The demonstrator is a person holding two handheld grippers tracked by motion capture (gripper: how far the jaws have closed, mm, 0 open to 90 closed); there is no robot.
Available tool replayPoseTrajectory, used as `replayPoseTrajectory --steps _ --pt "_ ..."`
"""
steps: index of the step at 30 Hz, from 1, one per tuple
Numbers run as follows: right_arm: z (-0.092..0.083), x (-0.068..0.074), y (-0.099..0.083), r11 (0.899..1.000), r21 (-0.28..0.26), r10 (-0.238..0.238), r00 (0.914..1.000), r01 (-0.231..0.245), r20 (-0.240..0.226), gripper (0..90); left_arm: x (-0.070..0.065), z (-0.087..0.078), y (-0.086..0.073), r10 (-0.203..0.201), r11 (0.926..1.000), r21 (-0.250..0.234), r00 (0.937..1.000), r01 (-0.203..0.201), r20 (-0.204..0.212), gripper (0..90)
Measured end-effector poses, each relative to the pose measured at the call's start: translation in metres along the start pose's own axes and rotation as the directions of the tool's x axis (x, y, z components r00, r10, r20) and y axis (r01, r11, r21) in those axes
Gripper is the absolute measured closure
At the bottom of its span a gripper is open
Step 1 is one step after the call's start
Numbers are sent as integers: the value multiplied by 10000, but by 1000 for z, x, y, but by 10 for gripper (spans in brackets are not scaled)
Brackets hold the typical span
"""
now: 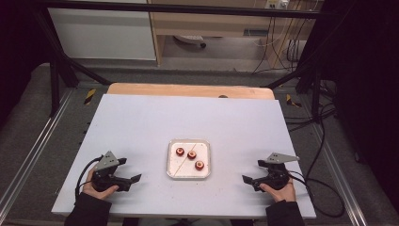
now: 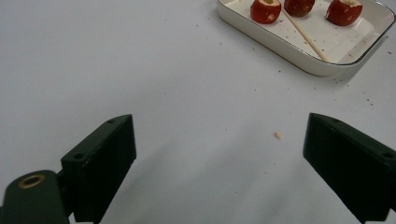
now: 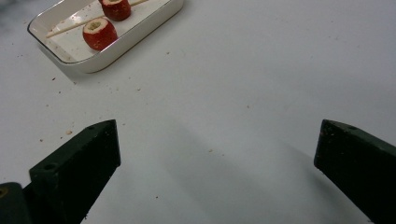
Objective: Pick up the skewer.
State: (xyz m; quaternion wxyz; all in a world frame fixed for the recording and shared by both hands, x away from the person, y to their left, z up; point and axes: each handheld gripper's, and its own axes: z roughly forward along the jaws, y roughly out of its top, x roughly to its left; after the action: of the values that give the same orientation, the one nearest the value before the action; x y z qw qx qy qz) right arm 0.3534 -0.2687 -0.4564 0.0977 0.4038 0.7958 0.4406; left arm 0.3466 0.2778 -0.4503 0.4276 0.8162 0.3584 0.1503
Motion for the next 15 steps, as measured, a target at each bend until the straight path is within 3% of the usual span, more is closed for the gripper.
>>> replayPoseTrajectory --steps 15 --pt "1 1 0 10000 -1 -29 10000 29 -53 9 -6 3 5 88 9999 76 9999 -89 57 92"
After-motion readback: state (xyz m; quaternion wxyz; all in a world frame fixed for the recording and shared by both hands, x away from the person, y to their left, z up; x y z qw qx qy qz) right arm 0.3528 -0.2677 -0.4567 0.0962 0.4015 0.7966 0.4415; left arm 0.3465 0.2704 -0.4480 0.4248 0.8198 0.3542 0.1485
